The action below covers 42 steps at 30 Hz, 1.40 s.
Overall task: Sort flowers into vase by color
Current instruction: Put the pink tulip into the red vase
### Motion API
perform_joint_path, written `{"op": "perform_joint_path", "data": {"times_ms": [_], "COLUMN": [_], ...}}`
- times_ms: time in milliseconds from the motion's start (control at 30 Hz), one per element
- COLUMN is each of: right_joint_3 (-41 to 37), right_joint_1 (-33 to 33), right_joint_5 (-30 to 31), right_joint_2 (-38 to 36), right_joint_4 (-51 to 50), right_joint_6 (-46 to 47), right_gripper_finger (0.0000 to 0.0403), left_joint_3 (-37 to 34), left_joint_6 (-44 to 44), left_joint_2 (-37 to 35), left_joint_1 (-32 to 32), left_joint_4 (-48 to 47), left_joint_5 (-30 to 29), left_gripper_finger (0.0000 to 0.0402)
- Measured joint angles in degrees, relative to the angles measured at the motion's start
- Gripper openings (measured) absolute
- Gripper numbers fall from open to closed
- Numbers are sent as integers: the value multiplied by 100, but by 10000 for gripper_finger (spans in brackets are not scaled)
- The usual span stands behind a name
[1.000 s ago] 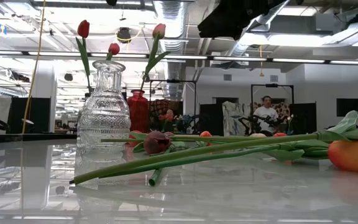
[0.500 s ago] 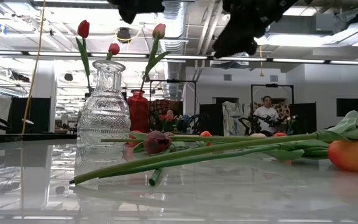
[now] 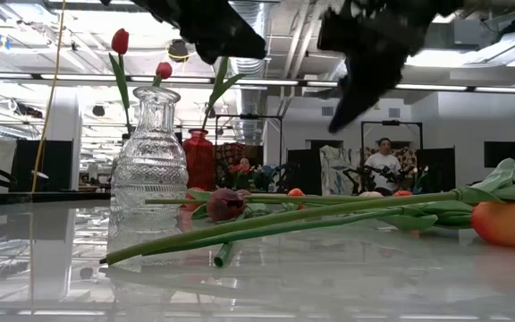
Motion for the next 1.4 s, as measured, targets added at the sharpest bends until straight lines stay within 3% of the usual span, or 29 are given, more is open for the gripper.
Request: {"op": "perform_joint_path", "data": {"times_ms": [233,733,1400], "right_joint_3": [0,0,5], "right_joint_1": [-138,-657,-968], "right_joint_5": [11,-2,-302], "right_joint_2": [617,1273,1611], "right_joint_4": [62,61,52], "right_joint_6": [-800,-1462,-1793], "right_gripper_finger": [191,189,119], "left_joint_3": [0,0,0], "left_joint_6": [14,-26,-45], "left_joint_2": [58,49,44], "left_joint_1": [2,2,2], "left_joint_4": [114,129,112], "left_joint_5": [7,-1,0], "left_gripper_finger": [117,117,117]}}
